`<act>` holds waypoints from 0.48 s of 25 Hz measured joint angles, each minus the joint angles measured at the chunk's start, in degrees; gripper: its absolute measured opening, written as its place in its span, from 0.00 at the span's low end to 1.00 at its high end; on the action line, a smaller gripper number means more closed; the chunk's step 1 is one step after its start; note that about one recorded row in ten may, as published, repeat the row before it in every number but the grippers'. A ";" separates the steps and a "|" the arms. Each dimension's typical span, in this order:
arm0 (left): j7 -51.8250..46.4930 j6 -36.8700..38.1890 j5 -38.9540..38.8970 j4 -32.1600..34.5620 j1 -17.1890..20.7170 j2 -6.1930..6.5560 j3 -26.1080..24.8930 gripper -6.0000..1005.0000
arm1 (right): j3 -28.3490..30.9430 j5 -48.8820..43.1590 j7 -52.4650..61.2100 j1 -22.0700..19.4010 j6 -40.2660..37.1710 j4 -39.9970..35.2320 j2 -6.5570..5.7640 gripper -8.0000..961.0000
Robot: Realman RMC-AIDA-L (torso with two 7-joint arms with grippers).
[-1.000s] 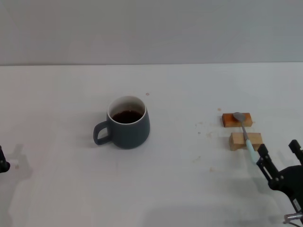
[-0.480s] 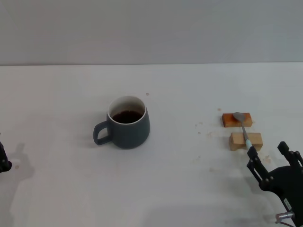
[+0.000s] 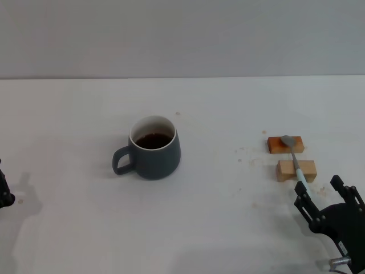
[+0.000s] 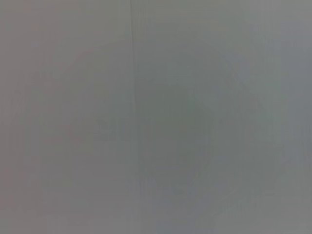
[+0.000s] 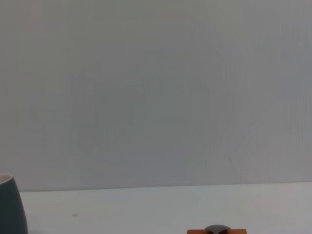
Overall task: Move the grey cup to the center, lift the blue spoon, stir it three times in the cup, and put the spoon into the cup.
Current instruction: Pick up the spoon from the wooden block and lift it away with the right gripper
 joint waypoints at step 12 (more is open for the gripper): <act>0.00 0.01 0.00 0.00 -0.14 0.06 -0.01 0.00 | 0.00 0.00 0.62 0.79 1.09 -0.15 0.00 0.78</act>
